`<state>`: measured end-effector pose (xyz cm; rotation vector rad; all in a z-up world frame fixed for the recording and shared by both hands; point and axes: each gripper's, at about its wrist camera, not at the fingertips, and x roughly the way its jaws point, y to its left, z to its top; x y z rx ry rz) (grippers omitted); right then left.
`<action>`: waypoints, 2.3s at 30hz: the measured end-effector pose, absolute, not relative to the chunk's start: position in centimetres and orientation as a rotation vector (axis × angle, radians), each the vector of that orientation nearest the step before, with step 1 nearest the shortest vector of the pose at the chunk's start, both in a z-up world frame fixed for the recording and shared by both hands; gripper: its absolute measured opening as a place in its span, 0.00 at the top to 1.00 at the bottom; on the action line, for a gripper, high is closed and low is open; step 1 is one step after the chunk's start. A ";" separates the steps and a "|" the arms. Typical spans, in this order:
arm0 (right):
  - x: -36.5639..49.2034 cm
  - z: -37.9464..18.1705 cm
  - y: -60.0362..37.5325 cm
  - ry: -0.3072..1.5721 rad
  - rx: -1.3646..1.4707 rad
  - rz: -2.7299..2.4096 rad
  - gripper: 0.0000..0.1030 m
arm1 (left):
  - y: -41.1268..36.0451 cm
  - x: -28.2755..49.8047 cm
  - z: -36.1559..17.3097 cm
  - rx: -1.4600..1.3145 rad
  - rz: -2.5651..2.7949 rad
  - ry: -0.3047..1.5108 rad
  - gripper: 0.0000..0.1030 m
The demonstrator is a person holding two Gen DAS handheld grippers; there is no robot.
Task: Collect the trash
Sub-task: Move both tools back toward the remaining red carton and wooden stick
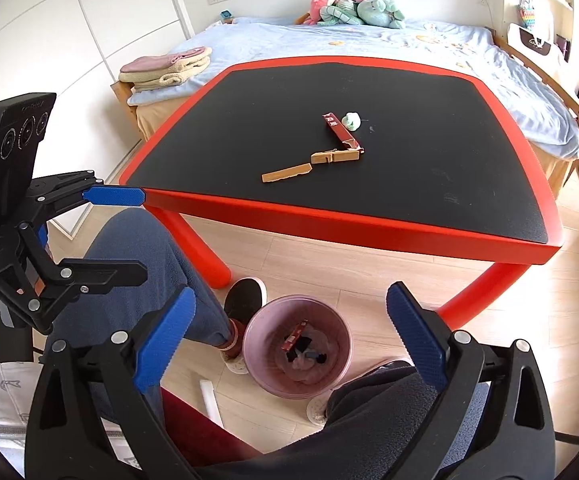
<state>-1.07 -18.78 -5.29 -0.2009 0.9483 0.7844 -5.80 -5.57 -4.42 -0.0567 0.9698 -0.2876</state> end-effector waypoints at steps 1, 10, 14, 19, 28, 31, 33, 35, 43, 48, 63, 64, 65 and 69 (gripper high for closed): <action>-1.0 -5.3 -18.8 0.949 -0.199 0.782 0.07 | -5.5 -5.8 -4.4 -0.054 -0.282 0.967 0.08; -0.8 -5.4 -18.7 0.955 -0.193 0.784 0.05 | -5.1 -5.6 -4.2 -0.047 -0.256 0.968 0.08; -0.7 -5.4 -18.7 0.959 -0.196 0.781 0.05 | -4.9 -5.6 -4.1 -0.048 -0.258 0.969 0.08; -0.5 -5.3 -18.7 0.959 -0.192 0.777 0.05 | -4.9 -5.4 -4.1 -0.049 -0.263 0.968 0.08; 0.6 -4.7 -18.5 0.946 -0.194 0.774 0.04 | -4.5 -4.4 -3.7 -0.043 -0.274 0.953 0.08; 1.6 -4.3 -18.2 0.935 -0.191 0.774 0.04 | -4.4 -3.9 -3.6 -0.027 -0.279 0.946 0.08; 2.3 -4.0 -17.9 0.928 -0.193 0.774 0.04 | -4.3 -3.3 -3.5 -0.021 -0.282 0.943 0.07; 3.2 -3.8 -17.6 0.923 -0.197 0.777 0.04 | -4.1 -2.7 -3.4 -0.010 -0.284 0.941 0.07; 7.4 -3.3 -15.3 0.908 -0.234 0.794 0.04 | -3.7 0.4 -3.6 0.033 -0.310 0.954 0.07; 10.5 -3.7 -13.4 0.917 -0.255 0.806 0.04 | -3.3 2.4 -4.4 0.050 -0.323 0.974 0.08; 18.1 -8.7 -8.3 0.999 -0.338 0.837 0.04 | -2.1 7.9 -8.7 0.058 -0.351 1.047 0.08; 18.4 -9.0 -8.0 1.004 -0.340 0.841 0.04 | -2.0 8.1 -8.9 0.053 -0.356 1.051 0.08; 18.7 -9.3 -7.7 1.009 -0.344 0.843 0.04 | -2.0 8.3 -9.1 0.051 -0.358 1.055 0.08; 19.5 -10.6 -6.6 1.029 -0.366 0.853 0.15 | -2.1 8.8 -9.9 0.051 -0.366 1.067 0.15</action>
